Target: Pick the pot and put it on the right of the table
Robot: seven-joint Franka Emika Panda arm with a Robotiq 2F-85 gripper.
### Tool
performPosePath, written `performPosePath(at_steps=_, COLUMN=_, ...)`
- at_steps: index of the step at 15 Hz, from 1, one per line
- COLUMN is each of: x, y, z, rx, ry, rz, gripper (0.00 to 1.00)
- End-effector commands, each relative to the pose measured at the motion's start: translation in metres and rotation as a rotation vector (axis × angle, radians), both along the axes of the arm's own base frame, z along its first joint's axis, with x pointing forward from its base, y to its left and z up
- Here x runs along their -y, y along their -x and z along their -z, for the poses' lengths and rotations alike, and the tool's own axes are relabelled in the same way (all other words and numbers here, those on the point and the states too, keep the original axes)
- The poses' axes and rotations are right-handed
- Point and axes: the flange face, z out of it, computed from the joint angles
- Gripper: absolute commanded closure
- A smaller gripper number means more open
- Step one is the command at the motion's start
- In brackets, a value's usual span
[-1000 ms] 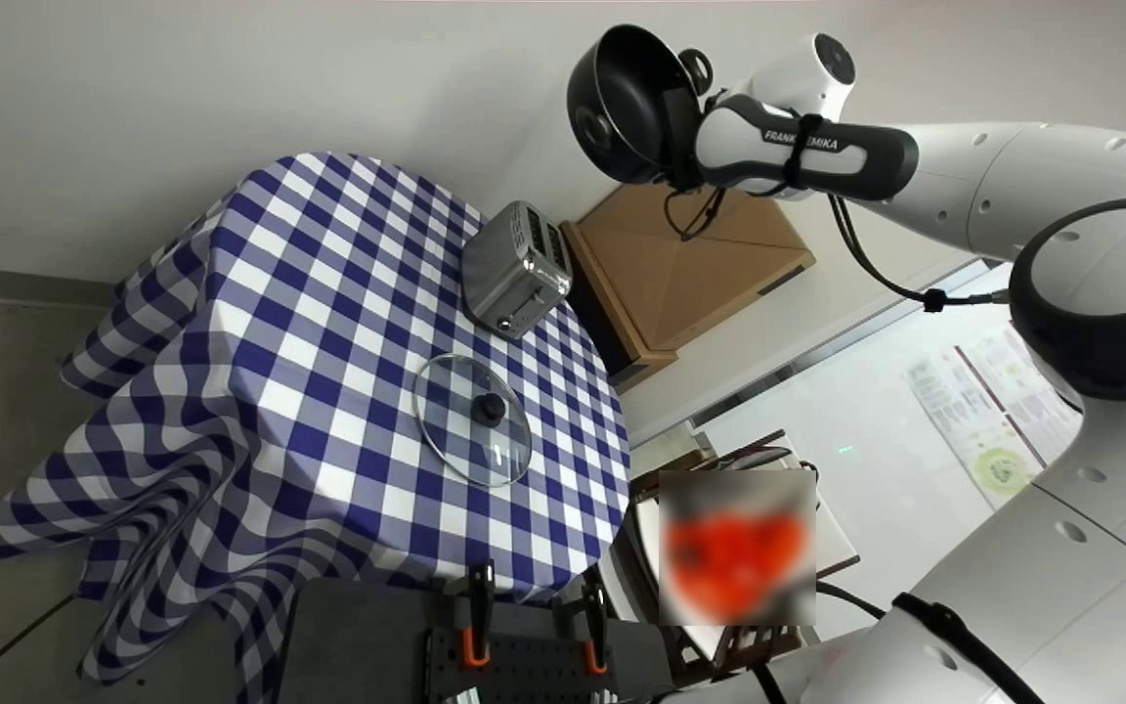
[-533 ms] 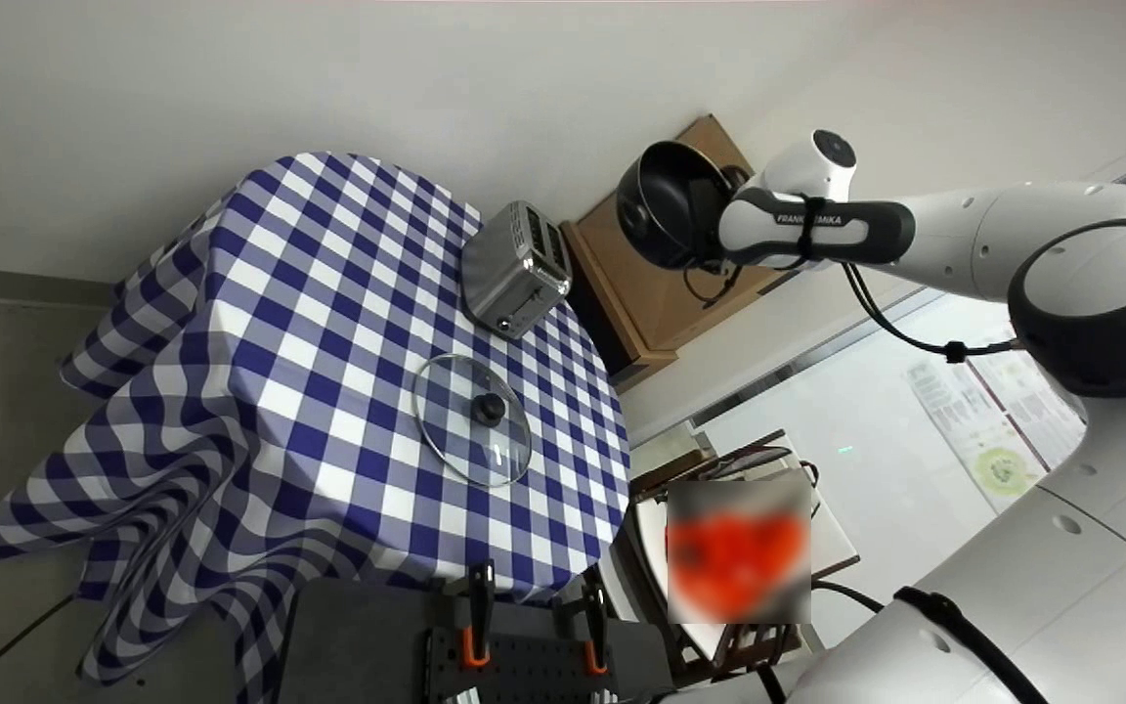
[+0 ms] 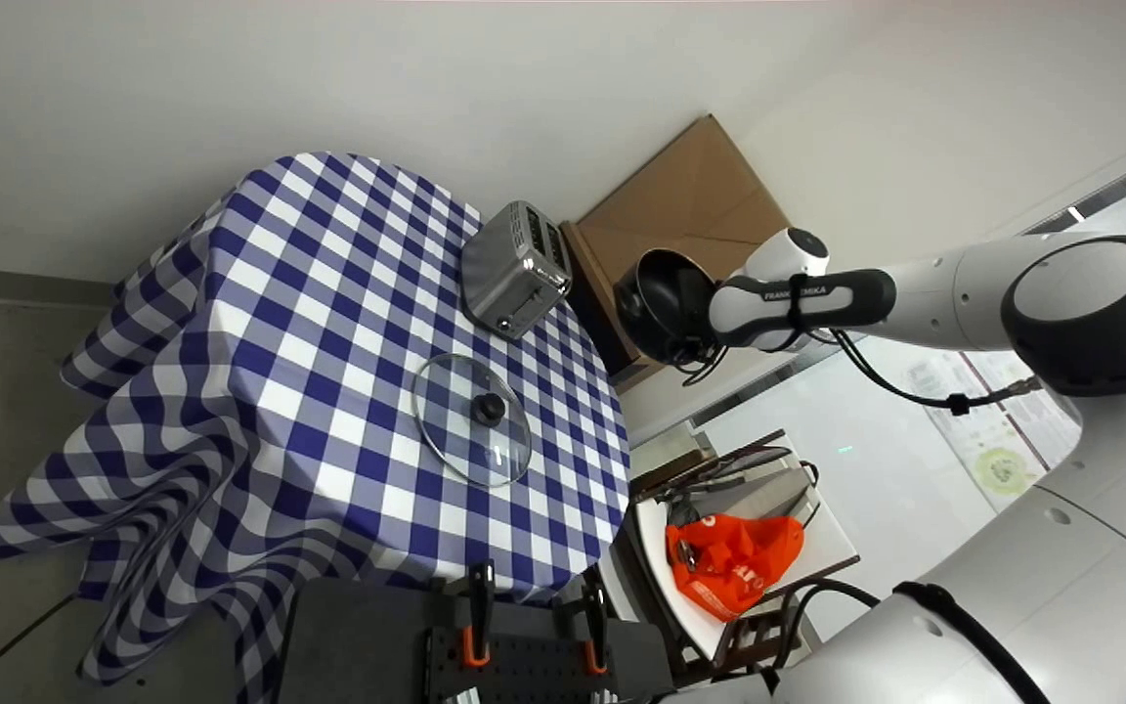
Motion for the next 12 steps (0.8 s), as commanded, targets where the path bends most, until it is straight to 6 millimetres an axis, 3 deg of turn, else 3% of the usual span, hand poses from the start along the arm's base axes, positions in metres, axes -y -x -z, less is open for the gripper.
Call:
performPosePath(at_steps=1, x=0.027, y=0.032, z=0.016, rx=0.058, ry=-0.037, rz=0.109, gripper=0.99)
performPosePath(at_steps=6, x=0.044, y=0.059, z=0.076, rx=0.039, ry=-0.072, rz=0.132, gripper=0.99)
performPosePath(at_steps=12, x=0.018, y=0.056, z=0.136, rx=0.040, ry=-0.136, rz=0.080, gripper=0.99)
